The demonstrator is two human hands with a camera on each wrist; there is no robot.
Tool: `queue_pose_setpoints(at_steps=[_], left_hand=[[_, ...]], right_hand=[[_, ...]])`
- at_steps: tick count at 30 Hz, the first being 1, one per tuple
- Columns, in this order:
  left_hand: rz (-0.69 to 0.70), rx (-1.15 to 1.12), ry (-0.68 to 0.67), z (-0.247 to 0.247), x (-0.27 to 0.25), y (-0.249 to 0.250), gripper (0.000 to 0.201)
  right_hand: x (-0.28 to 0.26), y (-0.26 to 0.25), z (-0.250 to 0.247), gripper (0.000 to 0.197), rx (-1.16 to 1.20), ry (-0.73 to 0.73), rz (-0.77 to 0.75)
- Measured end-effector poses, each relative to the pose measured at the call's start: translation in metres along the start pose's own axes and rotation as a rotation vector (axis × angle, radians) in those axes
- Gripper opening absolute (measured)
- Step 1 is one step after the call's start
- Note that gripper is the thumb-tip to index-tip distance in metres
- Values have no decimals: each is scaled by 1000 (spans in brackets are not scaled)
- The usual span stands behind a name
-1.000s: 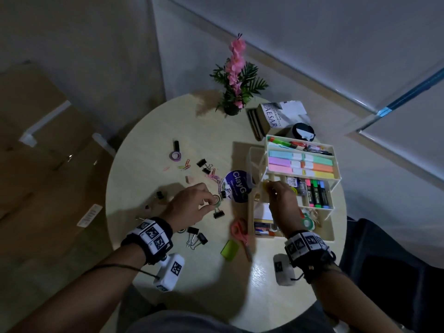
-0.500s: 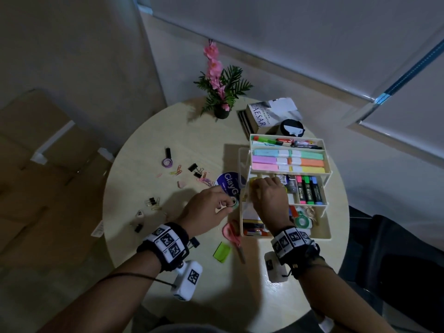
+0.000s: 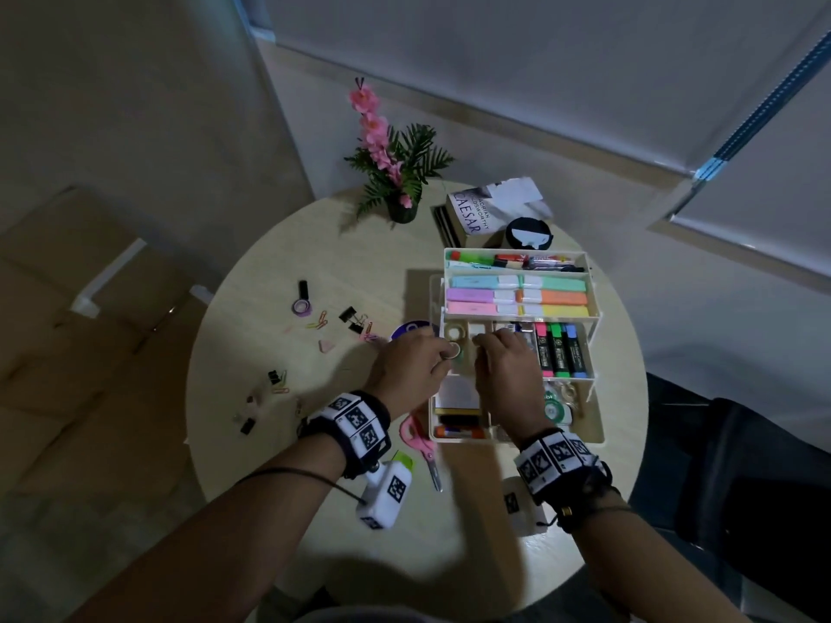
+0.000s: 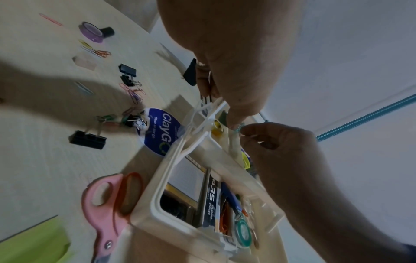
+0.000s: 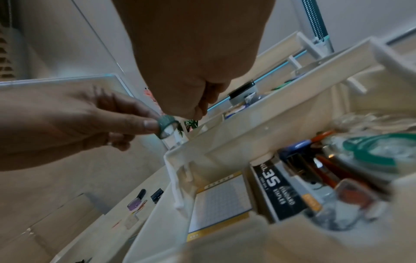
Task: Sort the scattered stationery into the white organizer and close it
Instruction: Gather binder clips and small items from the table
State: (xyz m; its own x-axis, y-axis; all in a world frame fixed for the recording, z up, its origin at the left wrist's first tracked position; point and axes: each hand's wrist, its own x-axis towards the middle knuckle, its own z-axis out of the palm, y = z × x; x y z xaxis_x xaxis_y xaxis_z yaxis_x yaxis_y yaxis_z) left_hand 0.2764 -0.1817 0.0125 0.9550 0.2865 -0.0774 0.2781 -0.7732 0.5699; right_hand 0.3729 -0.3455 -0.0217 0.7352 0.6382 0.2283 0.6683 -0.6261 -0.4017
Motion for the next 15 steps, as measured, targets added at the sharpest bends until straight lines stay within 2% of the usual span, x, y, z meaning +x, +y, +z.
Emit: queue_pose_setpoints(at_steps=[6,9,12,15], left_hand=[[-71,157,-106,17,24,16,17],[-108,199,-77,21,28,18,20],[-142,164,-49,23,30,19,17],[-119,89,-13,19,23,18,14]], right_hand=[[-19,25,-22,29,62,-34,-71],[-26,27,-27,30,72,-58,-105],[-28,20,-28,26,87,-65,-130],[-26,8,-24,23,99,-90,-156]])
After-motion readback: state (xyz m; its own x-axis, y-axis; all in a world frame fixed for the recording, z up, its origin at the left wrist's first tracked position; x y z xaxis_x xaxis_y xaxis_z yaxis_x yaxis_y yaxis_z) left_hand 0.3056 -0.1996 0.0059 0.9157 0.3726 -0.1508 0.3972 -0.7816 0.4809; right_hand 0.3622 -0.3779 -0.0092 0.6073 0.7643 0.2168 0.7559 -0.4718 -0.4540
